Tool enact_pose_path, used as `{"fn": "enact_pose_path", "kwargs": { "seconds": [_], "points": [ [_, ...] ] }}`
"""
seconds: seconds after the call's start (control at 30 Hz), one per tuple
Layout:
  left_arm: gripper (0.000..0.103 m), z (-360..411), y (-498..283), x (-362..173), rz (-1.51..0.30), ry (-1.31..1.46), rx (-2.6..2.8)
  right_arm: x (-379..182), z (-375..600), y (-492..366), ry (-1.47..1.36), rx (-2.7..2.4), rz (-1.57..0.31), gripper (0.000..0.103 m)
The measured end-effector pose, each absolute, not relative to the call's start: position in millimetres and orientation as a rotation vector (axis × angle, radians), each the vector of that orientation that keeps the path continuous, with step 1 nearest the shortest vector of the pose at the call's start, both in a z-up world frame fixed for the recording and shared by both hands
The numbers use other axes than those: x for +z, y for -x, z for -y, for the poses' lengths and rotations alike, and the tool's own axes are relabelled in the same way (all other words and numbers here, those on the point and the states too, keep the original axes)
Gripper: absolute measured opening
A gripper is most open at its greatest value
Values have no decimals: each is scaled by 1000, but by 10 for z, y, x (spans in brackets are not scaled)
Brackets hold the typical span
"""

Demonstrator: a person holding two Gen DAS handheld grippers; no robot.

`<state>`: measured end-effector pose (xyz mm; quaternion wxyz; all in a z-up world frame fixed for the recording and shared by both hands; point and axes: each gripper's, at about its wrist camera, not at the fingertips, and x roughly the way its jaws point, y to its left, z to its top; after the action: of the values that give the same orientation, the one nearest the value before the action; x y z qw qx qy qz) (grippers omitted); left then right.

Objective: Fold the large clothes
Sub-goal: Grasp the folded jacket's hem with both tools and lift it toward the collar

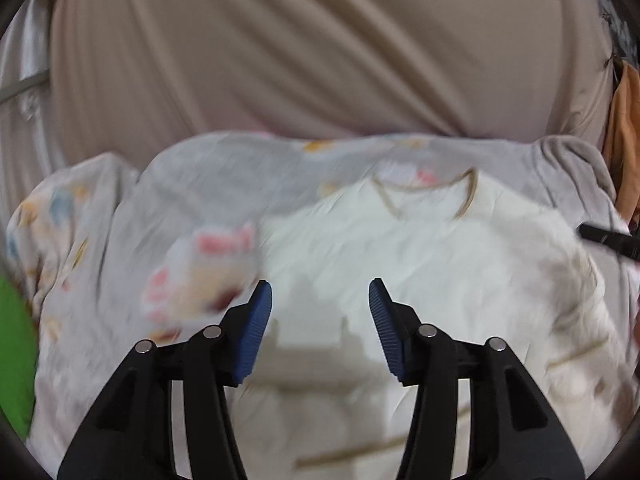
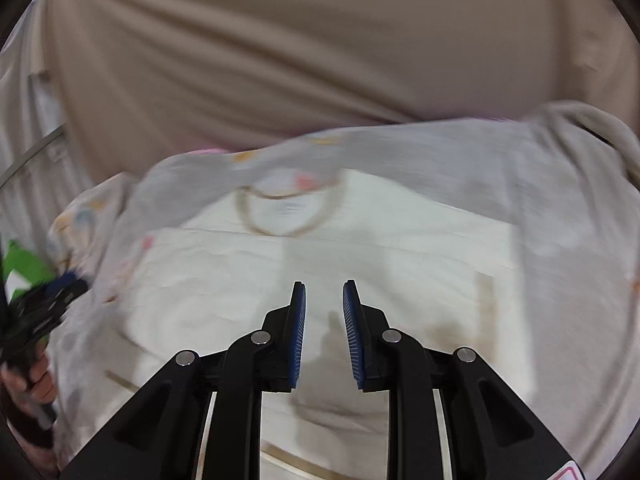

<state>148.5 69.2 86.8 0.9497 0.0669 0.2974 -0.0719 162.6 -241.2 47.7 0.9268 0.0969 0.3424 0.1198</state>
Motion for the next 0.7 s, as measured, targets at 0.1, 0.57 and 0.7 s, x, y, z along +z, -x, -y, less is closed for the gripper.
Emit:
{"fn": "enact_pose_path", "kwargs": {
  "seconds": [0.1,0.57,0.7],
  "points": [
    [49,-332,-1946,815,-607,-156,-119,419,1776,-1916,-97,354,-719,21],
    [65,-674,-2665,-146,-751,-190,37,-373,2839,-2331,-109,41,-815,5],
    [69,-786,-2623,-177,-756,-133,45,-545,3278,-2162,-221,38,-813,2]
  ]
}}
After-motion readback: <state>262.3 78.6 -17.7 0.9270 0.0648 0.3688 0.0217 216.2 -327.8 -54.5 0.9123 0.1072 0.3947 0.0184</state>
